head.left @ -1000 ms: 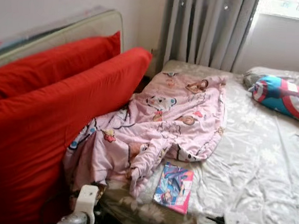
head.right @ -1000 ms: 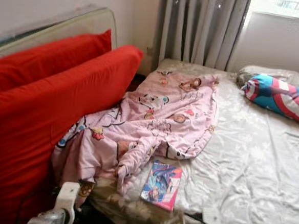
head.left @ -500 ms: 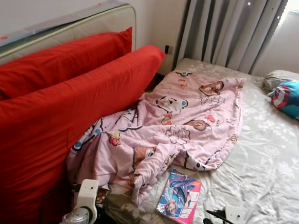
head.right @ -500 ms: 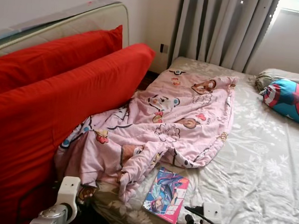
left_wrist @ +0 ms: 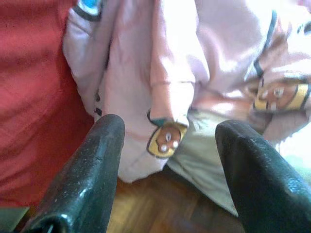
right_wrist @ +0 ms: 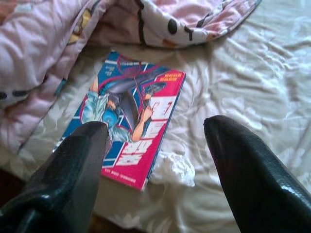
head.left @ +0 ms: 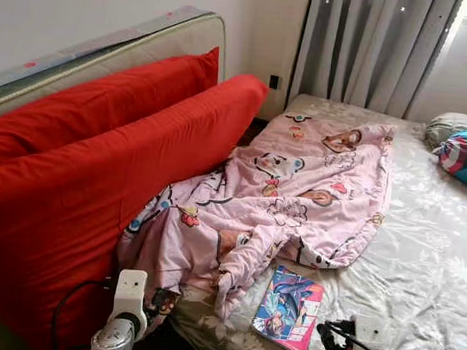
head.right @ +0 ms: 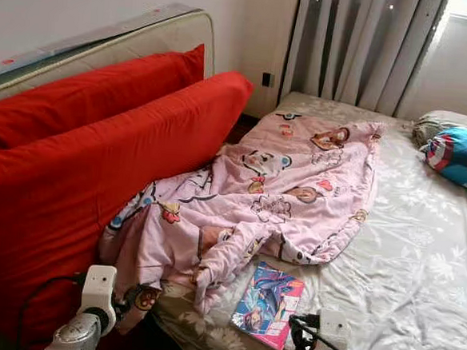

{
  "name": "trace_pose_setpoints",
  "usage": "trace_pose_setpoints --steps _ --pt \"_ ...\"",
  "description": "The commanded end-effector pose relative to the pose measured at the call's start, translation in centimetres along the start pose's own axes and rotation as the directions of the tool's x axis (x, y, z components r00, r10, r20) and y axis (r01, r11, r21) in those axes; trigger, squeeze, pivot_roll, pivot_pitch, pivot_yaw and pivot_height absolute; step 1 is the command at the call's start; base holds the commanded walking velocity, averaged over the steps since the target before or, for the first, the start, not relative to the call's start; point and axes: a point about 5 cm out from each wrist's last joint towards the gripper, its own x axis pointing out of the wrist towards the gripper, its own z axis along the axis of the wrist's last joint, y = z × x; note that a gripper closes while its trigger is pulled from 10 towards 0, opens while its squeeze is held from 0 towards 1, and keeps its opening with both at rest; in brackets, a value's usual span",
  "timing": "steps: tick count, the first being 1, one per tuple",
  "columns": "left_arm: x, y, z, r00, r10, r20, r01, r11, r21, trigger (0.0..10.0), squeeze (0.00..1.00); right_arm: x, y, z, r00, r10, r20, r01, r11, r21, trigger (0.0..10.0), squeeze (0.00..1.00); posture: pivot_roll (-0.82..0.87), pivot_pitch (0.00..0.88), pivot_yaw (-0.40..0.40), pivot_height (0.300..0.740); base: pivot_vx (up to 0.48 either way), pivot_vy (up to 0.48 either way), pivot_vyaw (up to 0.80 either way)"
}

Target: Clean up the room

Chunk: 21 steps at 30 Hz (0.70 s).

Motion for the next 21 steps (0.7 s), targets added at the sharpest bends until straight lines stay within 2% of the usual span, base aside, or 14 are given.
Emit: trace_pose_setpoints --steps 1,2,4,5,6,8,9,11,12,21 --pt "-0.2 0.1 -0.1 1.0 0.003 0.028 -0.002 1.0 -0.017 10.0 0.0 -0.2 0.1 0.0 1.0 -0.002 0.031 0.001 0.999 0.033 10.0 0.0 0.03 0.0 0.007 0.74 0.0 0.0 0.0" --pt "-0.2 0.1 0.0 0.999 0.0 0.034 0.001 1.0 -0.016 10.0 0.0 -0.2 0.1 0.0 0.999 -0.001 0.036 0.0 0.999 0.035 10.0 0.0 0.03 0.0 0.007 0.74 0.0 0.0 0.0" --pt "1.0 1.0 4.6 0.979 0.005 0.204 -0.008 1.0 0.015 10.0 0.0 -0.2 0.1 0.1 0.998 -0.001 0.056 -0.001 0.999 0.044 10.0 0.0 0.03 0.0 0.008 0.74 0.0 0.0 0.0" --pt "1.1 1.6 7.4 0.935 0.016 0.354 -0.064 0.99 0.124 10.0 0.0 -0.2 0.1 0.2 0.998 -0.002 0.062 0.0 0.999 0.044 10.0 0.0 0.04 0.0 0.011 0.74 0.0 0.0 0.0" --pt "1.0 1.8 9.7 0.886 -0.004 0.463 -0.102 0.974 0.202 10.0 0.0 -0.3 0.0 0.3 0.997 -0.014 0.079 0.01 0.999 0.053 10.0 0.0 0.04 0.0 0.012 0.74 0.0 0.0 0.0" --pt "1.1 1.9 10.2 0.884 -0.011 0.467 -0.103 0.97 0.219 10.0 0.0 -0.3 0.0 0.4 0.995 -0.022 0.094 0.016 0.998 0.056 10.0 0.0 0.03 0.0 0.012 0.74 0.0 0.0 0.0" --pt "1.4 1.9 9.9 0.906 0.0 0.424 -0.064 0.989 0.137 10.0 0.0 -0.3 0.0 0.4 0.995 -0.021 0.098 0.016 0.998 0.057 10.0 0.0 0.03 0.0 0.012 0.74 0.0 0.0 0.0" --pt "1.8 1.5 10.0 0.919 -0.005 0.393 0.0 1.0 0.014 10.0 0.0 -0.3 0.0 0.4 0.994 -0.015 0.109 0.008 0.998 0.065 10.0 0.0 0.03 0.0 0.012 0.74 0.0 0.0 0.0" --pt "1.8 0.9 10.5 0.908 -0.038 0.416 0.038 0.999 0.008 10.0 0.0 -0.3 0.1 0.6 0.993 0.0 0.118 -0.006 0.999 0.051 10.0 0.0 0.03 0.0 0.009 0.74 0.0 0.0 0.0" --pt "1.5 0.7 10.4 0.888 -0.036 0.458 0.033 0.999 0.014 10.0 0.0 -0.5 -0.1 0.9 0.987 -0.011 0.159 0.004 0.999 0.048 10.0 0.0 0.02 0.0 0.006 0.74 0.0 0.0 0.0"
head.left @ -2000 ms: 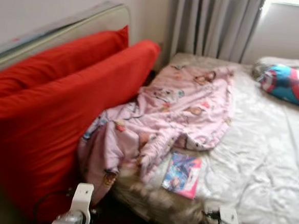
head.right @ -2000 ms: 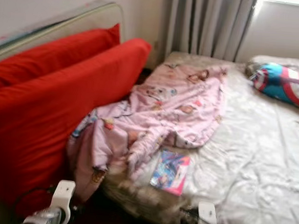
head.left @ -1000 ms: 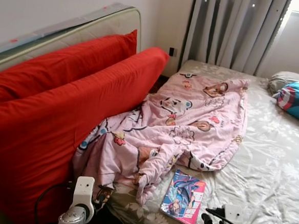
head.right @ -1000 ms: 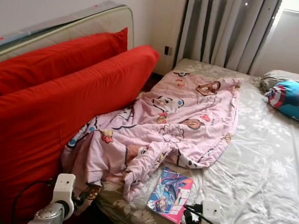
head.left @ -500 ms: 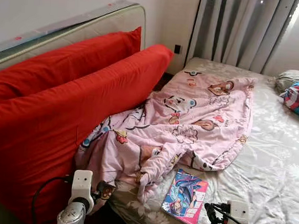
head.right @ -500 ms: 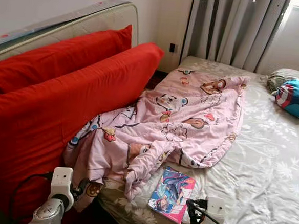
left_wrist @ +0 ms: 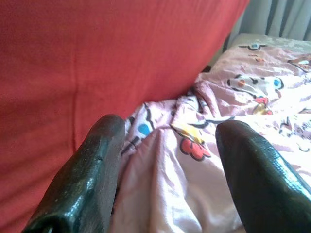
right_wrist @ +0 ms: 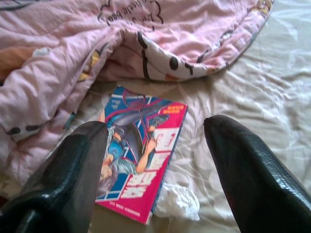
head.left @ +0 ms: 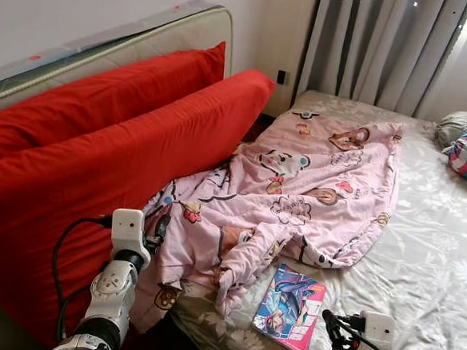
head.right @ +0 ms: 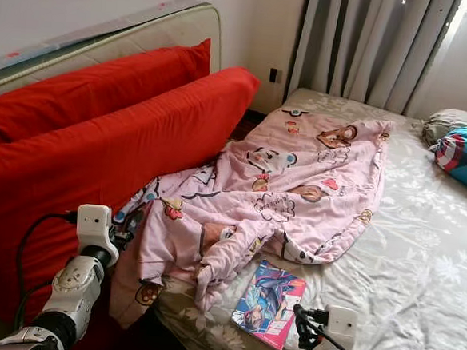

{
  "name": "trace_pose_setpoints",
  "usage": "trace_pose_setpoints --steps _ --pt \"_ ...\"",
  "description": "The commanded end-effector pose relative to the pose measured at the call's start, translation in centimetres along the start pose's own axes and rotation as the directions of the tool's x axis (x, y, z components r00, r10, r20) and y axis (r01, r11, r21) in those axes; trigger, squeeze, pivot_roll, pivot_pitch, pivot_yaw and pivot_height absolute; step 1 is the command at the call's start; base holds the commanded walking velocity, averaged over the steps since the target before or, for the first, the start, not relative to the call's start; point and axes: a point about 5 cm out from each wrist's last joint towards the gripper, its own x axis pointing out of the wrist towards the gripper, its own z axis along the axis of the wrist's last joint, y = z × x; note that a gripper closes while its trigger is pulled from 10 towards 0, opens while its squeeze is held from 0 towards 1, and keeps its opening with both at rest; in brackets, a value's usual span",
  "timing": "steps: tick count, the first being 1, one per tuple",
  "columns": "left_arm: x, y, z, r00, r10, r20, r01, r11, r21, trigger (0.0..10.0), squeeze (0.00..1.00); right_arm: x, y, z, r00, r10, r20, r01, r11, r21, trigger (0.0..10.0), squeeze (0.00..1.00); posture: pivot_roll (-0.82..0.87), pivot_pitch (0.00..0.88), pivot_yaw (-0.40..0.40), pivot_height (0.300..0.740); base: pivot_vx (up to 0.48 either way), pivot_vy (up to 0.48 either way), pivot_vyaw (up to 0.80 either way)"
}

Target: Clean up the room

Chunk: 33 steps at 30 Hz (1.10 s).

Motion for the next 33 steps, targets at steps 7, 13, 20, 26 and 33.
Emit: trace_pose_setpoints --steps 7,13,20,26,33 --pt "-0.3 0.2 0.2 0.999 -0.003 0.033 0.003 1.0 -0.008 10.0 0.0 -0.2 -0.3 0.3 0.998 -0.036 0.055 0.035 0.999 0.018 10.0 0.0 0.02 0.0 0.004 0.74 0.0 0.0 0.0" --pt "-0.1 0.1 0.7 0.998 -0.004 0.062 0.004 1.0 -0.008 10.0 0.0 -0.3 -0.3 0.5 0.996 -0.042 0.077 0.04 0.999 0.027 10.0 0.0 0.02 0.0 0.006 0.74 0.0 0.0 0.0" --pt "0.1 -0.2 0.9 0.997 -0.011 0.071 0.012 1.0 -0.006 10.0 0.0 1.9 0.4 5.1 0.974 -0.041 0.221 0.104 0.954 -0.282 10.0 0.0 0.02 0.0 0.004 0.74 0.0 0.0 0.0" --pt "0.2 -0.3 1.1 0.997 -0.015 0.076 0.016 1.0 -0.003 10.0 0.0 5.5 6.5 18.4 0.792 0.118 0.599 -0.006 0.983 -0.186 10.0 0.0 0.02 0.0 0.008 0.74 0.0 0.0 0.0" --pt "0.2 -0.2 1.2 0.997 -0.01 0.082 0.01 1.0 -0.003 10.0 0.0 5.6 7.3 18.3 0.791 0.114 0.601 0.009 0.98 -0.199 10.0 0.0 0.02 0.003 0.007 0.74 0.0 0.0 0.0"
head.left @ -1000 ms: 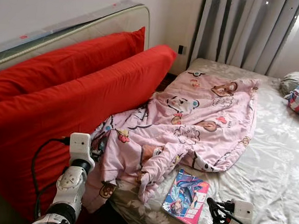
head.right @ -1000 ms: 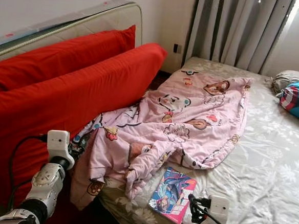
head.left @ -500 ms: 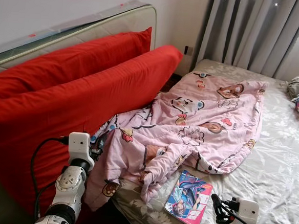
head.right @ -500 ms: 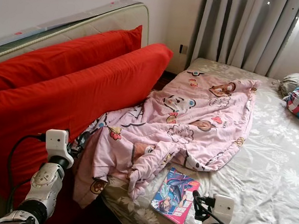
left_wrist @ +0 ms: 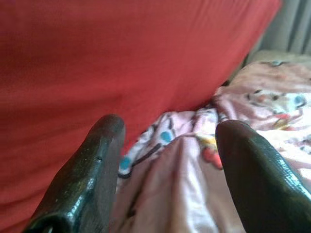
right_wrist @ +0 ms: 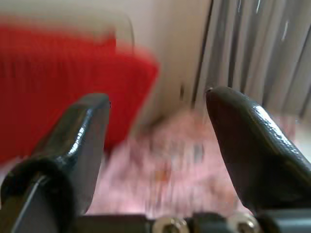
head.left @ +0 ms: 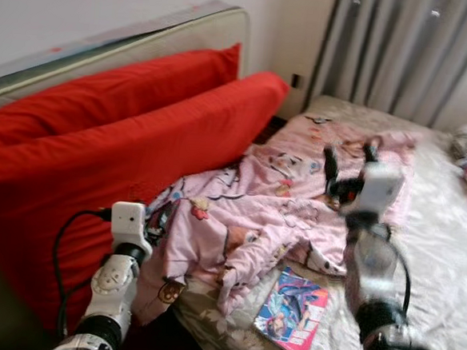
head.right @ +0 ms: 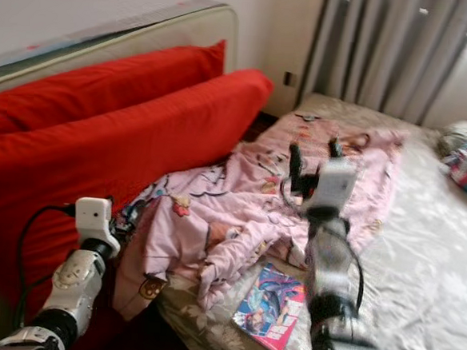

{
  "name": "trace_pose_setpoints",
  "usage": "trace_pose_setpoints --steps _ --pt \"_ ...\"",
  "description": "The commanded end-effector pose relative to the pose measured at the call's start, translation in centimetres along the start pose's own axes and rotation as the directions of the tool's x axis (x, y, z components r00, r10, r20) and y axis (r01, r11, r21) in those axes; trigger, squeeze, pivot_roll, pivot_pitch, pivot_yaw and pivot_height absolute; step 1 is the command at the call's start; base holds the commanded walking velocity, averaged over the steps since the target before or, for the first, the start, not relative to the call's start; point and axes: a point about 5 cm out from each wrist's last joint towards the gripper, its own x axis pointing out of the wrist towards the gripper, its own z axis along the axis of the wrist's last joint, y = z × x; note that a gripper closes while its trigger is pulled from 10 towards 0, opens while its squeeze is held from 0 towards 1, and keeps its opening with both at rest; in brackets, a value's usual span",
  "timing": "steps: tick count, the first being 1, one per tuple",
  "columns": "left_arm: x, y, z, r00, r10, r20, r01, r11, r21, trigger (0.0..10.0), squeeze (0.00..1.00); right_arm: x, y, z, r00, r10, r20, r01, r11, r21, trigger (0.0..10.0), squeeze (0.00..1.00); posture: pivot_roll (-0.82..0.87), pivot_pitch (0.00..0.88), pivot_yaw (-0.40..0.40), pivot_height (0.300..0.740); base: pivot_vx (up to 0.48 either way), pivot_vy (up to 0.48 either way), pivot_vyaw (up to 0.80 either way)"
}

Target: Clean up the room

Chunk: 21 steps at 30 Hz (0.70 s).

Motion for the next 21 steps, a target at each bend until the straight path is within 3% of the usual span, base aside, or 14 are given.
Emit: trace_pose_setpoints --steps 1,10,21 --pt "0.0 -0.3 0.0 1.0 -0.007 0.008 0.007 1.0 -0.003 10.0 0.0 0.7 -0.8 0.9 0.999 -0.046 0.025 0.046 0.999 0.004 10.0 0.0 0.02 0.003 0.007 0.74 0.0 0.0 0.0" --pt "-0.1 -0.3 0.0 1.0 -0.007 0.008 0.007 1.0 -0.002 10.0 0.0 -1.0 -2.3 -1.4 0.989 -0.11 -0.095 0.11 0.994 -0.004 10.0 0.0 0.02 0.005 0.006 0.74 0.0 0.0 0.0" --pt "-0.1 -0.4 -0.1 1.0 -0.022 -0.002 0.022 1.0 0.001 10.0 0.0 -0.9 -2.0 -1.3 0.989 -0.114 -0.097 0.116 0.993 0.018 10.0 0.0 0.02 0.005 0.006 0.74 0.0 0.0 0.0"
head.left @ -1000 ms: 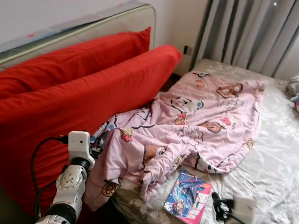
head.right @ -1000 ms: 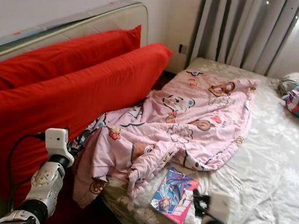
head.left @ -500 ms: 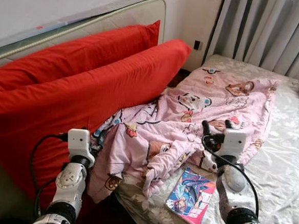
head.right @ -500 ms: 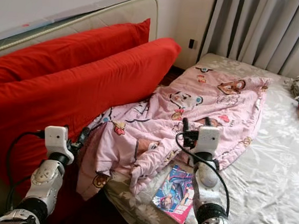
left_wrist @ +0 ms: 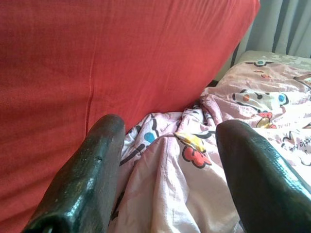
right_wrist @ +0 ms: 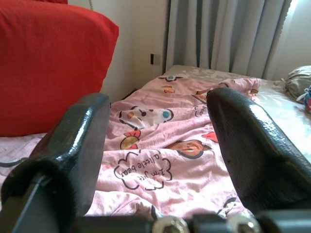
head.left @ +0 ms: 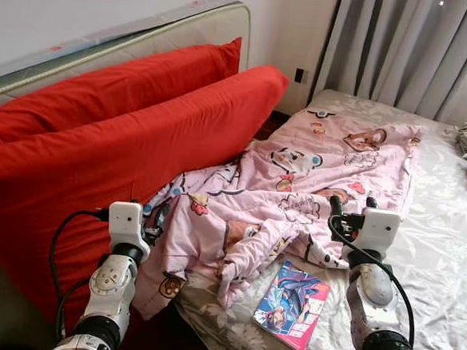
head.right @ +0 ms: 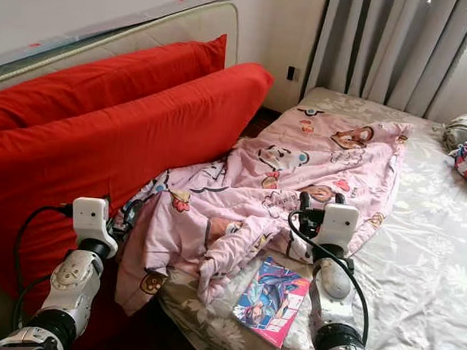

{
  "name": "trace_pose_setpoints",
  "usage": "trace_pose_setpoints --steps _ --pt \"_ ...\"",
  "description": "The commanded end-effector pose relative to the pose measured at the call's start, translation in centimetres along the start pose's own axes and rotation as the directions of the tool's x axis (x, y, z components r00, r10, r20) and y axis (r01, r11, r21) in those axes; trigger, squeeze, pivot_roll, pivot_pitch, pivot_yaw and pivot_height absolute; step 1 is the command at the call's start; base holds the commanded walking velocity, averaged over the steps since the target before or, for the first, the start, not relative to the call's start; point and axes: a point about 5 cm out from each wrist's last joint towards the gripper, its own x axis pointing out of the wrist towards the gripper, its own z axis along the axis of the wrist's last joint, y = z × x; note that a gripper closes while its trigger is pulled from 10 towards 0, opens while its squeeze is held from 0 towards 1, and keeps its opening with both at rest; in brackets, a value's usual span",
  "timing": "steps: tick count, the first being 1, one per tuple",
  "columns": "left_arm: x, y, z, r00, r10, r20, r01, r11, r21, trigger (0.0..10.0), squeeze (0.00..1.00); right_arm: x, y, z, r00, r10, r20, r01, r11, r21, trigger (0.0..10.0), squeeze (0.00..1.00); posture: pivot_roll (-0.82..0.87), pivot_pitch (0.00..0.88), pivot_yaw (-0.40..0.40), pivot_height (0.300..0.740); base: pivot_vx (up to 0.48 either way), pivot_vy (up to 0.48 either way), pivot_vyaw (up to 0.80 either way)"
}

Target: Clean up the room

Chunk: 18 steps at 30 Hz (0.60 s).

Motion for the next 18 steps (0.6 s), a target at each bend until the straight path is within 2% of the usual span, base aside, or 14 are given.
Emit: trace_pose_setpoints --steps 1,5,15,18 --pt "-0.14 0.26 -0.04 1.0 -0.003 -0.002 0.003 1.0 0.009 10.0 0.0 0.04 0.07 -0.13 1.0 -0.006 -0.016 0.006 1.0 0.007 10.0 0.0 0.02 0.005 0.006 0.74 0.0 0.0 0.0" --pt "-0.12 0.3 0.0 1.0 -0.003 -0.002 0.003 1.0 0.012 10.0 0.0 0.15 -0.08 -0.44 0.998 -0.02 -0.056 0.019 1.0 -0.02 10.0 0.0 0.02 0.007 0.005 0.74 0.0 0.0 0.0" --pt "-0.07 0.46 0.04 1.0 -0.003 -0.005 0.003 1.0 0.018 10.0 0.0 0.11 0.2 -0.68 0.997 -0.02 -0.076 0.02 1.0 -0.003 10.0 0.0 0.02 0.009 0.006 0.67 0.0 0.0 0.0" --pt "-0.06 0.49 0.06 1.0 -0.002 -0.005 0.002 1.0 0.019 10.0 0.0 0.09 0.18 -0.61 0.998 -0.02 -0.067 0.02 1.0 -0.002 10.0 0.0 0.02 0.009 0.007 0.665 0.0 0.0 0.0"
